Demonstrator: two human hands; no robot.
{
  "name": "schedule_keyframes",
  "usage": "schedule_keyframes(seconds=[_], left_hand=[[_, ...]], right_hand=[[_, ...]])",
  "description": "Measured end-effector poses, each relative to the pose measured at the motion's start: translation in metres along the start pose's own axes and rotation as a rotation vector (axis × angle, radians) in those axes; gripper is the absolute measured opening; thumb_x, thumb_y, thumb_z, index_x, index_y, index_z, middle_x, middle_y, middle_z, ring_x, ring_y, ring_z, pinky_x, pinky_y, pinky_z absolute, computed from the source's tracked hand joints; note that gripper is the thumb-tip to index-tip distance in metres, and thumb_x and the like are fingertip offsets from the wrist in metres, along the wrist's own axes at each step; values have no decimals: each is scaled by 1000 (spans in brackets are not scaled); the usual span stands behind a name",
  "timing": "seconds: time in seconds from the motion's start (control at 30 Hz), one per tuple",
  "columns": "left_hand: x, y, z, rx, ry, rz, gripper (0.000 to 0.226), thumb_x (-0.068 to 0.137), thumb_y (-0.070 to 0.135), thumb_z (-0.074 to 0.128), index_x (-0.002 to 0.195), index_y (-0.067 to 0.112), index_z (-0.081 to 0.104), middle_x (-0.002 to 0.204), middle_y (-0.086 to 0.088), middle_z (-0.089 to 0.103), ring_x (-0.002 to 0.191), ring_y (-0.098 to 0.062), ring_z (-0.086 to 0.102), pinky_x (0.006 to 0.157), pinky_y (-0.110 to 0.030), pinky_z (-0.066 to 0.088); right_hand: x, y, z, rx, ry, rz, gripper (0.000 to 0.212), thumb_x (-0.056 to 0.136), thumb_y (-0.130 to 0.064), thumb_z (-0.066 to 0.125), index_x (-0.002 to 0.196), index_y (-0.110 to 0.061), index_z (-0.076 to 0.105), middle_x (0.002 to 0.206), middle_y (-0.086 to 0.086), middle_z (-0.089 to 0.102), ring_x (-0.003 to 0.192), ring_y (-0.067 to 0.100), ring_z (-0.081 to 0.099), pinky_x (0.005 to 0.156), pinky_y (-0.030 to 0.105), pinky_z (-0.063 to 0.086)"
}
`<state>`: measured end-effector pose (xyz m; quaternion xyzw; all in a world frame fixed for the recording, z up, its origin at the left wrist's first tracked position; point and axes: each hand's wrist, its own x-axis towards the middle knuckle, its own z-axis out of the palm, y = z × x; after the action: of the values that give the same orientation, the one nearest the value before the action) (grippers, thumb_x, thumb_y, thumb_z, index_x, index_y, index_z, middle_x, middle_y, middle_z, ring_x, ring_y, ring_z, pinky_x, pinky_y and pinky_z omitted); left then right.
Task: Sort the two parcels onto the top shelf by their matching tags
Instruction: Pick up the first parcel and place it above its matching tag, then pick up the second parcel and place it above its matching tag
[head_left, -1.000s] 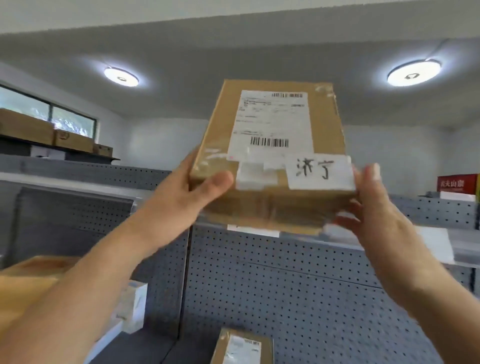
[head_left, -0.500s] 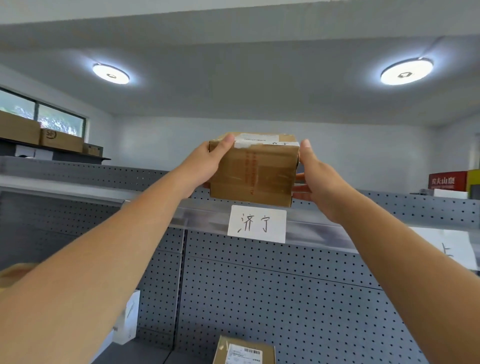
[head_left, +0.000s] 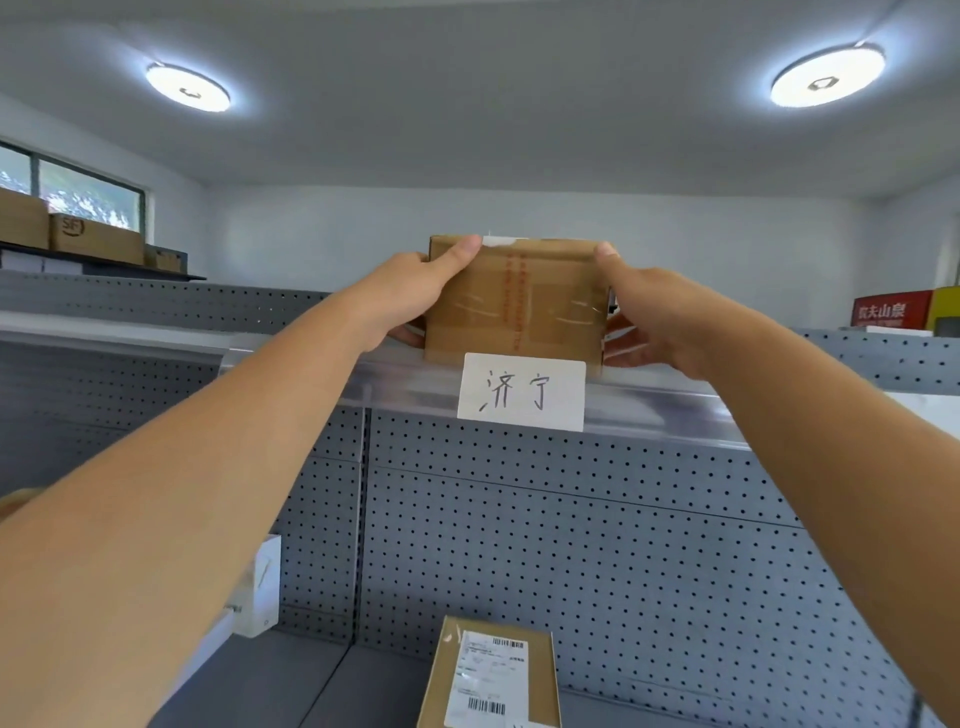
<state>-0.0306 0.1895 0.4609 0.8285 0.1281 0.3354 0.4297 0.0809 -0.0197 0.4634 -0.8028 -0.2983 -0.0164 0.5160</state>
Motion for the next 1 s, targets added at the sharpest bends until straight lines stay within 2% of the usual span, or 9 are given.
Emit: schedule_keyframes(seconds=[0.13, 0.3, 0.37, 0.47, 0.6, 0.73, 0.8, 0.9, 1.0], left_hand=[[0, -2, 3, 15, -11, 9, 73, 98, 76, 40, 137, 18, 61, 120, 2, 66, 100, -19, 66, 69, -31, 51], [-12, -9, -9, 98, 284, 170, 81, 93, 80, 36, 140, 20, 64, 138, 0, 67, 129, -25, 63, 109, -45, 50], [-33, -10, -15, -12, 385, 255, 62, 92, 75, 41, 127, 31, 67, 137, 3, 70, 129, -19, 65, 109, -49, 54], [-86, -15, -16, -152, 422, 348, 23, 103, 58, 48, 105, 42, 64, 114, 12, 76, 112, -10, 74, 98, -40, 62], [-165, -54, -7, -289, 324, 415, 29, 99, 55, 50, 107, 40, 74, 108, 8, 84, 107, -11, 79, 86, -31, 63], [-218, -120, 20, -249, 127, 251, 36, 89, 67, 54, 104, 47, 80, 110, 12, 85, 107, -9, 79, 92, -41, 63], [-241, -149, 40, -250, 94, 183, 44, 84, 79, 56, 106, 50, 80, 115, 13, 84, 112, -10, 78, 92, -39, 59], [-265, -197, 73, -294, 92, 3, 39, 88, 67, 52, 105, 47, 81, 114, 17, 83, 111, -3, 76, 95, -37, 57], [-265, -249, 102, -244, 79, -208, 31, 100, 61, 53, 110, 42, 75, 112, 24, 81, 109, 8, 72, 105, -39, 56]], right_hand=[[-1, 1, -2, -35, 3, 6, 80, 104, -75, 29, 138, -9, 59, 126, 16, 68, 105, 32, 71, 88, 43, 62], [-20, 2, -17, -85, 164, -141, 78, 106, -71, 28, 159, -18, 47, 149, 8, 59, 130, 31, 62, 113, 54, 52], [-42, 10, -26, -70, 237, -234, 73, 104, -71, 31, 155, -25, 52, 144, 2, 63, 131, 28, 62, 115, 57, 49], [-89, 38, -34, 5, 295, -403, 48, 103, -67, 36, 130, -41, 66, 129, -12, 72, 124, 15, 68, 112, 52, 52], [-136, 99, -42, 112, 296, -484, 31, 97, -60, 46, 112, -56, 73, 118, -22, 80, 119, 5, 74, 98, 33, 63], [-184, 167, -25, 185, 203, -351, 36, 89, -79, 54, 107, -59, 78, 113, -30, 82, 110, -3, 77, 92, 20, 64], [-215, 200, -3, 205, 171, -291, 44, 86, -84, 55, 114, -58, 77, 120, -25, 81, 116, 2, 76, 97, 27, 62], [-246, 245, 27, 204, 158, -194, 73, 81, -94, 49, 132, -47, 71, 133, -16, 78, 125, 9, 73, 103, 41, 56], [-250, 281, 61, 210, 95, -10, 57, 83, -91, 47, 126, -59, 68, 130, -28, 75, 124, -1, 70, 109, 37, 51]])
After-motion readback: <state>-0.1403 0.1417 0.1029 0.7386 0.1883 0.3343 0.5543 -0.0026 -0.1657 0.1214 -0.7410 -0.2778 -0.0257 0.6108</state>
